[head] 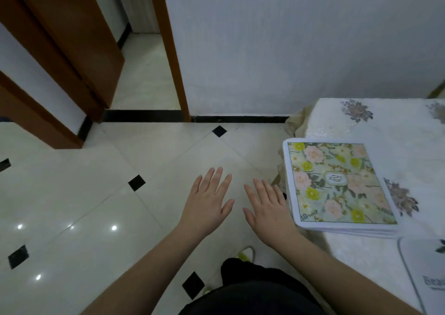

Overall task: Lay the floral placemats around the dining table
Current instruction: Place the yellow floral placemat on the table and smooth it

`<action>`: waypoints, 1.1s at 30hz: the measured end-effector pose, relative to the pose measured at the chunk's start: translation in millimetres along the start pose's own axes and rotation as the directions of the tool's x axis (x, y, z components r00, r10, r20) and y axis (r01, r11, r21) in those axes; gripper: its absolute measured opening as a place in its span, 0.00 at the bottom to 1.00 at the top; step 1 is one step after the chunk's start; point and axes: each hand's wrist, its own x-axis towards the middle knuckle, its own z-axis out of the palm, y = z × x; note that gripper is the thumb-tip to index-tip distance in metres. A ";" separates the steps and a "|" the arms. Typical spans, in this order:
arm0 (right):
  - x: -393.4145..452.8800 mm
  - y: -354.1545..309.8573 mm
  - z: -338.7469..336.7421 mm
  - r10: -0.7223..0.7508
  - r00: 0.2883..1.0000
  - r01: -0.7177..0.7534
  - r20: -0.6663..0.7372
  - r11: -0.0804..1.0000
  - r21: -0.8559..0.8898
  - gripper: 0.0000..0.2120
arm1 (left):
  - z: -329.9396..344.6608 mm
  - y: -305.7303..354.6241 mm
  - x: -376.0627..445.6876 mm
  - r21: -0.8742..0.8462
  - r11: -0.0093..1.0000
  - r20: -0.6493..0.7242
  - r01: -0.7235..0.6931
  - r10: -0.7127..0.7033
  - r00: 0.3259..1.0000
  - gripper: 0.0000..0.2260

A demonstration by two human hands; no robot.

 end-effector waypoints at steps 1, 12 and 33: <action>7.1 8.4 -2.3 0.030 0.999 -0.030 -0.014 0.999 0.017 0.28 | -0.5 4.0 15.0 0.003 1.000 0.016 -0.016 0.016 1.000 0.28; 54.0 100.2 -11.3 0.299 0.954 -0.296 -0.005 0.948 0.121 0.28 | -7.3 51.6 149.8 0.080 0.957 0.059 -0.279 0.275 0.960 0.26; 87.1 197.3 -14.5 0.867 0.484 -0.869 0.117 0.461 0.179 0.30 | 35.6 124.8 346.7 -0.070 0.527 0.128 -0.847 0.847 0.516 0.24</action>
